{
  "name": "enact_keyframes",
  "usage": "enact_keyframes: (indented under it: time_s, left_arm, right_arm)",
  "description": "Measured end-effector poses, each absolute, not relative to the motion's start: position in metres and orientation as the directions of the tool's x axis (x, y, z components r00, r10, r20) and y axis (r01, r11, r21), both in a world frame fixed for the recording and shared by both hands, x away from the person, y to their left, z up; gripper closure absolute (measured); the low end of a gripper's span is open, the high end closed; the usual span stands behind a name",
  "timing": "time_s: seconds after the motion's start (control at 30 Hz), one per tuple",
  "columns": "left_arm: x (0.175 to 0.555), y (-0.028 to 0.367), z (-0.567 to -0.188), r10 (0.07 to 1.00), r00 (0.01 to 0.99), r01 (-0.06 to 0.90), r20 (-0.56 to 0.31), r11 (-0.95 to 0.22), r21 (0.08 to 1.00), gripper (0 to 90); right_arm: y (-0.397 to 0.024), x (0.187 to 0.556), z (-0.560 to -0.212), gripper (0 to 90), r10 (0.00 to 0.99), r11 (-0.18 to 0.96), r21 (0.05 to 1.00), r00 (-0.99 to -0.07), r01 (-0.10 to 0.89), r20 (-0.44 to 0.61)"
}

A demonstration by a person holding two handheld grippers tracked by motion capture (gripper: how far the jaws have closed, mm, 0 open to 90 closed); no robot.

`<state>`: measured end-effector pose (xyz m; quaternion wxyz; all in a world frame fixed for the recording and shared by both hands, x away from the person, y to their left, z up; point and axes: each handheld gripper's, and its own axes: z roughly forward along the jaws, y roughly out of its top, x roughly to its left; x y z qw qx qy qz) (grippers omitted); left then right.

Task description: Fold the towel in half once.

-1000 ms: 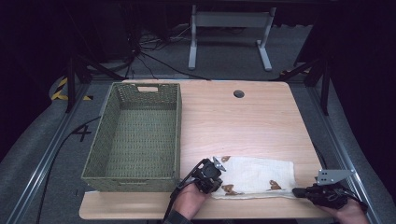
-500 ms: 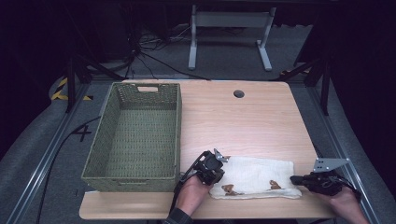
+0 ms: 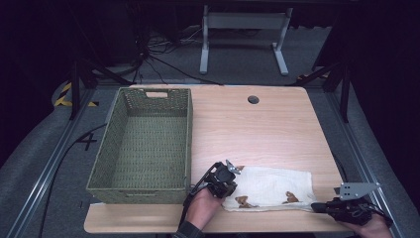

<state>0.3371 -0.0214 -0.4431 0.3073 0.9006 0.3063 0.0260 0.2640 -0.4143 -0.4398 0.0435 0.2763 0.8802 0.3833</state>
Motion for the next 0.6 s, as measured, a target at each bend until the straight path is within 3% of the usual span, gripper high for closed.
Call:
enact_keyframes:
  time_s: [0.27,0.43,0.6]
  left_arm:
    - [0.338,-0.023,-0.445,0.564,0.813,0.538,-0.147,-0.63,0.559,86.2]
    - [0.337,-0.024,-0.447,0.562,0.813,0.54,-0.151,-0.632,0.555,86.2]
    - [0.337,-0.024,-0.447,0.56,0.814,0.54,-0.152,-0.635,0.552,86.2]
  right_arm:
    - [-0.424,0.294,-0.436,88.8,0.618,0.511,0.713,-0.782,0.48,0.083]
    - [-0.413,0.317,-0.445,89.0,0.592,0.549,0.682,-0.801,0.482,0.089]
    - [-0.407,0.308,-0.45,89.1,0.539,0.594,0.652,-0.835,0.47,0.111]
